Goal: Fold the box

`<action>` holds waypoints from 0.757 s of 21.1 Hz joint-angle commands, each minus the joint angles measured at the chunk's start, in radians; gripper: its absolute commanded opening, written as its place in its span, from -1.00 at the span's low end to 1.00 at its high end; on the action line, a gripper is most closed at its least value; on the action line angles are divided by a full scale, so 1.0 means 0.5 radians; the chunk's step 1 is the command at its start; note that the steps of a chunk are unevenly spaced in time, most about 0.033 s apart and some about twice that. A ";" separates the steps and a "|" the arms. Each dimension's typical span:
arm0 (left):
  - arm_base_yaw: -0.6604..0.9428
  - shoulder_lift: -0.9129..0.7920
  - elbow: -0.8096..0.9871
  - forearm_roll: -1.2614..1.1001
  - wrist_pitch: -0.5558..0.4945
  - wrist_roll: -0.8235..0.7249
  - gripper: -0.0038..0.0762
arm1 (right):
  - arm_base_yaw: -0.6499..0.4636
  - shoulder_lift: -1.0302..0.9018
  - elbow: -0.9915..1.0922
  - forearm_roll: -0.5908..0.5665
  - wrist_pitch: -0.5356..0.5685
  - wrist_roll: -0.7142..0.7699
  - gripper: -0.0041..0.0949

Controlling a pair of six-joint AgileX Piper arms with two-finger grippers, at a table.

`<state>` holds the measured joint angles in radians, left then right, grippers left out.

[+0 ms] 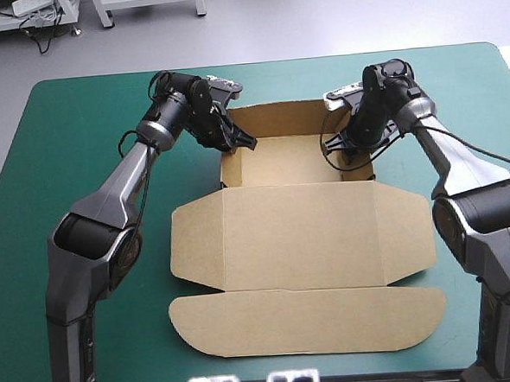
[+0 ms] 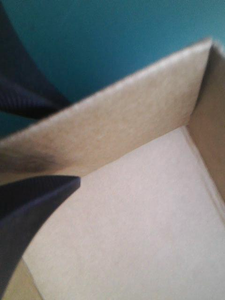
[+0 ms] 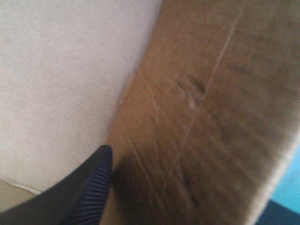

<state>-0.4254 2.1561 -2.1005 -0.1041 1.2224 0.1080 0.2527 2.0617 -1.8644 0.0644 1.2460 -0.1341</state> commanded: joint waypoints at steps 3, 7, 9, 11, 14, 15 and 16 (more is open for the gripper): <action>0.045 -0.169 -0.030 -0.138 0.139 0.017 0.31 | -0.010 -0.121 -0.058 0.054 0.006 0.011 0.53; 0.063 -0.302 -0.030 0.082 0.139 0.017 0.30 | -0.010 -0.130 -0.062 0.054 0.006 0.011 0.49; 0.063 -0.362 -0.030 0.136 0.139 0.017 0.30 | -0.017 -0.157 -0.062 0.054 0.006 -0.004 0.48; 0.063 -0.403 -0.030 0.167 0.139 0.020 0.30 | -0.030 -0.203 -0.062 0.046 0.006 -0.022 0.48; 0.063 -0.494 -0.030 0.245 0.139 0.024 0.30 | -0.052 -0.305 -0.065 0.037 0.006 -0.051 0.48; 0.063 -0.530 -0.030 0.259 0.139 0.053 0.23 | -0.060 -0.340 -0.069 0.019 0.006 -0.051 0.48; 0.063 -0.572 -0.030 0.265 0.139 0.091 0.07 | -0.064 -0.389 -0.069 0.007 0.006 -0.059 0.48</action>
<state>-0.3931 1.9714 -2.0883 0.0165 1.2478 0.1306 0.2320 1.9673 -1.8644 0.0792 1.2345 -0.1467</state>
